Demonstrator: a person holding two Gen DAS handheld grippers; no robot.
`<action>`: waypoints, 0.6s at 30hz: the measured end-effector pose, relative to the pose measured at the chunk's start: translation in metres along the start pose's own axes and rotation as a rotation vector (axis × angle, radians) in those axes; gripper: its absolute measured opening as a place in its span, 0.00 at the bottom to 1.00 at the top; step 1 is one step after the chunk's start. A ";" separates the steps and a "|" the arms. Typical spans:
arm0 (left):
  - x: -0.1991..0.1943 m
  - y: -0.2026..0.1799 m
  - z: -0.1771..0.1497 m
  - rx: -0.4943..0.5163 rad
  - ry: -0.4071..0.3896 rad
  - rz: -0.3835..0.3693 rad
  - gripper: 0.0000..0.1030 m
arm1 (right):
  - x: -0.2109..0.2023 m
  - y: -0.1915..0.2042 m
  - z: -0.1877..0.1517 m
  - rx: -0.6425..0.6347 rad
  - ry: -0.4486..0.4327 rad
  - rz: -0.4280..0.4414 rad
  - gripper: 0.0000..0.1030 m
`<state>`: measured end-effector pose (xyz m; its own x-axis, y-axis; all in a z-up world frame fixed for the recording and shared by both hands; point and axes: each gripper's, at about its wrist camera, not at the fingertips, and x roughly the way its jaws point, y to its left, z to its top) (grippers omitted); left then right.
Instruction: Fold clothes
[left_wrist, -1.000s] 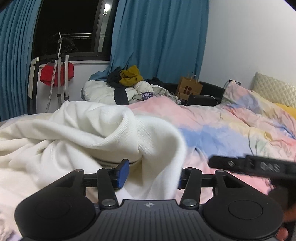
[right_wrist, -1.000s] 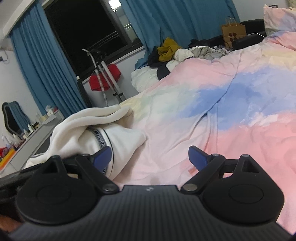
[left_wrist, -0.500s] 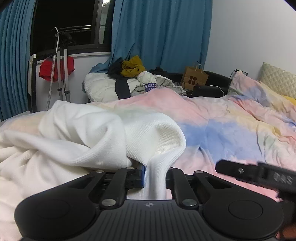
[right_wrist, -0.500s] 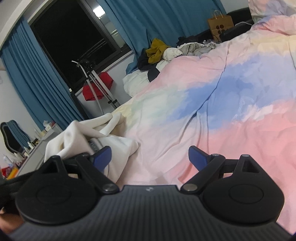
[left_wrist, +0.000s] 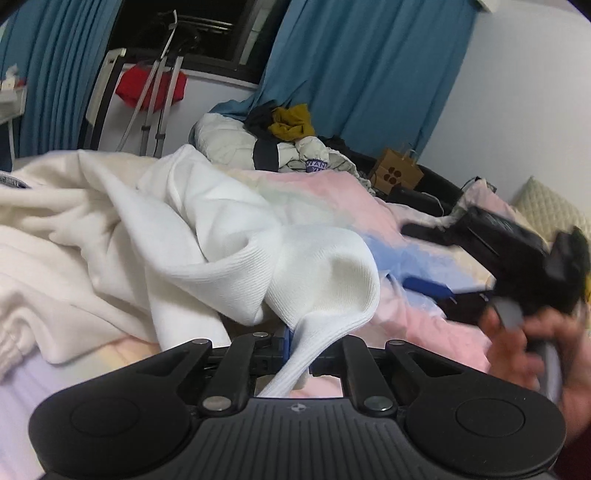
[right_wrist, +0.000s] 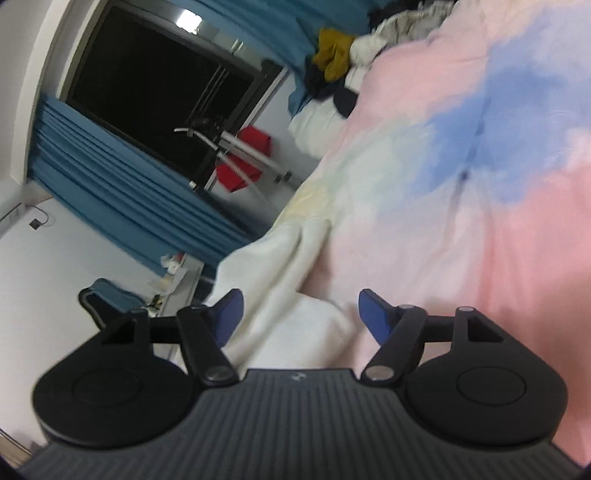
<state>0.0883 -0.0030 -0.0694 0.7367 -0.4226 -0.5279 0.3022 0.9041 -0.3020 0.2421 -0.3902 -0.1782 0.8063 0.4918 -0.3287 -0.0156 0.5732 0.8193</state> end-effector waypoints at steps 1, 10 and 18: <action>0.001 0.000 0.000 0.010 0.001 -0.005 0.09 | 0.016 0.000 0.008 0.014 0.027 0.006 0.67; 0.009 0.007 -0.010 0.007 0.030 -0.048 0.09 | 0.176 -0.008 0.039 0.038 0.193 -0.029 0.59; 0.022 0.015 -0.015 0.006 0.005 -0.098 0.10 | 0.251 0.003 0.054 -0.052 0.178 -0.070 0.06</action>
<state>0.0997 0.0006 -0.0972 0.7004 -0.5092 -0.5002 0.3759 0.8589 -0.3479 0.4761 -0.3004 -0.2330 0.6895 0.5547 -0.4657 0.0025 0.6412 0.7674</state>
